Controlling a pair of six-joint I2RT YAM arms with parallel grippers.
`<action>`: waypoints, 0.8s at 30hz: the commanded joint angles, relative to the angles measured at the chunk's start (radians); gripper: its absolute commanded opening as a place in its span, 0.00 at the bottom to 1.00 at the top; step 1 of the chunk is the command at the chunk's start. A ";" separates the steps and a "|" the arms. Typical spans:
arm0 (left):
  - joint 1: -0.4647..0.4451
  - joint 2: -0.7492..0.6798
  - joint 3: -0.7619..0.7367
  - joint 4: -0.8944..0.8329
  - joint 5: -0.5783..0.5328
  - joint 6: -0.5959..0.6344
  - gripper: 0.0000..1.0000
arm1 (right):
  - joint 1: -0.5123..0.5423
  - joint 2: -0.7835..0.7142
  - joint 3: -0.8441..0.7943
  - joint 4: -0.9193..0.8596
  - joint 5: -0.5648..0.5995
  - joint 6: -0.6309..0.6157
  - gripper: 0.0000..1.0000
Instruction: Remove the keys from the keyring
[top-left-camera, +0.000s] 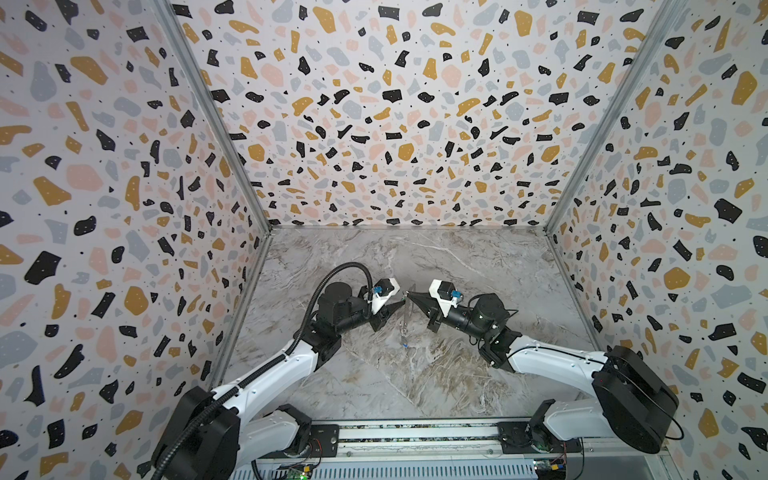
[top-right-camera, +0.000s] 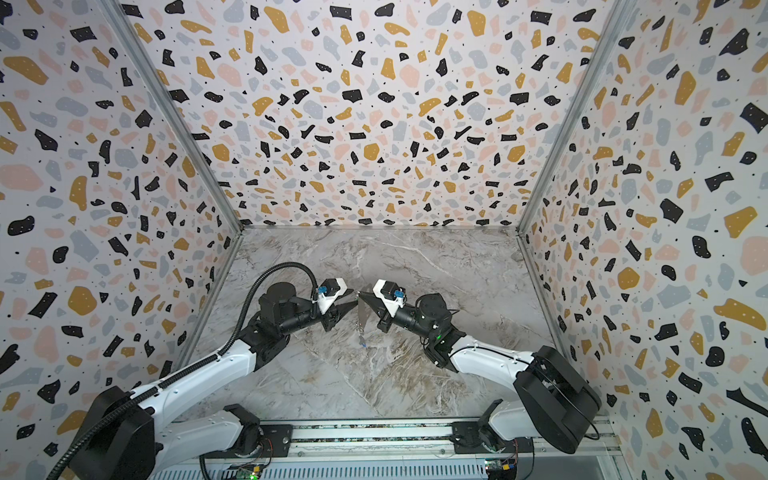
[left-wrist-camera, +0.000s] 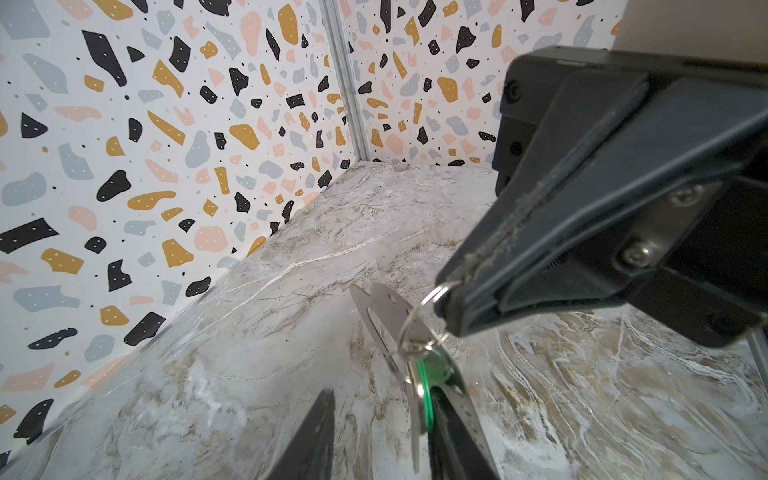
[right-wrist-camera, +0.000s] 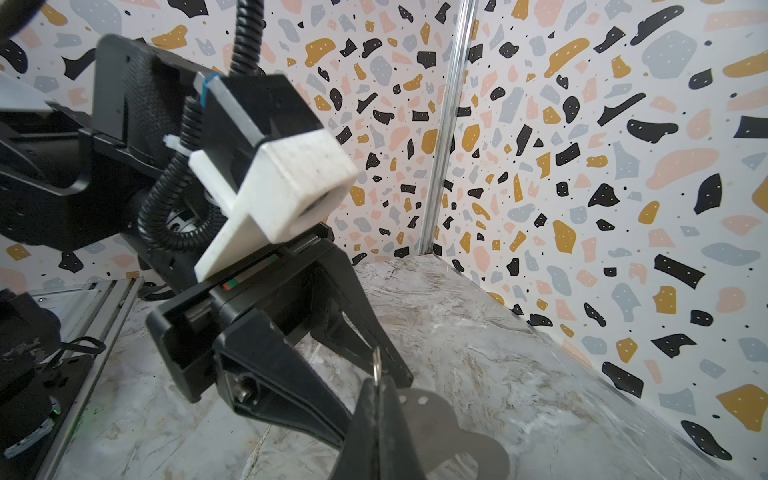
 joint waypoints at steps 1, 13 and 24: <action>0.003 -0.001 -0.001 0.053 0.024 0.022 0.32 | 0.006 -0.003 0.029 0.050 0.004 0.010 0.00; 0.002 0.008 -0.002 0.067 -0.018 0.010 0.29 | 0.007 0.009 0.035 0.055 0.000 0.015 0.00; -0.003 0.006 -0.005 0.115 0.022 -0.010 0.00 | -0.006 0.006 0.036 0.064 0.046 0.056 0.00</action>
